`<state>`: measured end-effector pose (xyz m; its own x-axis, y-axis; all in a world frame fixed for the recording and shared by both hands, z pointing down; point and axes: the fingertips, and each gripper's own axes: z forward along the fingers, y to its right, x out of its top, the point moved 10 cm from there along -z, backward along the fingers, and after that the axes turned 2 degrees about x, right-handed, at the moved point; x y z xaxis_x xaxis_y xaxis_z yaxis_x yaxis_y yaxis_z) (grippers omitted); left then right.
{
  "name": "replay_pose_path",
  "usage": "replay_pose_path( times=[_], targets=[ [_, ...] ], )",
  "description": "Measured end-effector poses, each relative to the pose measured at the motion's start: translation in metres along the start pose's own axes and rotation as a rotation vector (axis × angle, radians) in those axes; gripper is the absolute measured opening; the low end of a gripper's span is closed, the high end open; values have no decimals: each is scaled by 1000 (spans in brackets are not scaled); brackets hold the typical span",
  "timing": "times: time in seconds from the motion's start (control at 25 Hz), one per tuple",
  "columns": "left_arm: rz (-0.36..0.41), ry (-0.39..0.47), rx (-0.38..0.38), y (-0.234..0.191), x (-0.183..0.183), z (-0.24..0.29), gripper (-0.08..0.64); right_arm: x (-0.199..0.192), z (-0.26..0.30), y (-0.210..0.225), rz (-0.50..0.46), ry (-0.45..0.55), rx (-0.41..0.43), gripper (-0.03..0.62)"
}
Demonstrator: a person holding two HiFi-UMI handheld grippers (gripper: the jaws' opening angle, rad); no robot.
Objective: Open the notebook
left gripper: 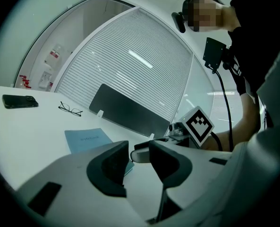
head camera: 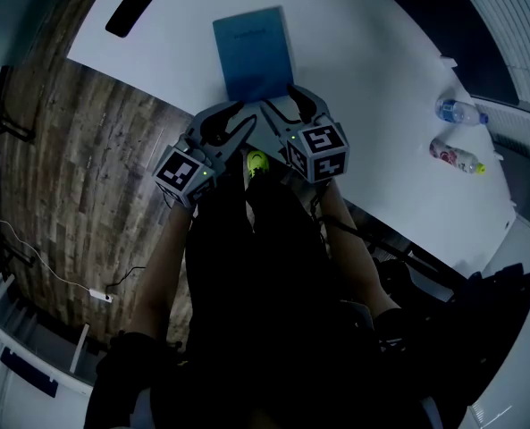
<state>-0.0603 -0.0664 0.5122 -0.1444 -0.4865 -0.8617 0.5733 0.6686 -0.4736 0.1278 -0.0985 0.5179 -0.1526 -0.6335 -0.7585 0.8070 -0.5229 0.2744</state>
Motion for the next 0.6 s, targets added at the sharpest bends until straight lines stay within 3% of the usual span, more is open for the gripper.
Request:
replay_pose_path(
  times=[0.6],
  targets=[
    [-24, -34, -17, -25, -28, 9, 146, -20, 29, 22, 77, -76, -93, 353]
  ],
)
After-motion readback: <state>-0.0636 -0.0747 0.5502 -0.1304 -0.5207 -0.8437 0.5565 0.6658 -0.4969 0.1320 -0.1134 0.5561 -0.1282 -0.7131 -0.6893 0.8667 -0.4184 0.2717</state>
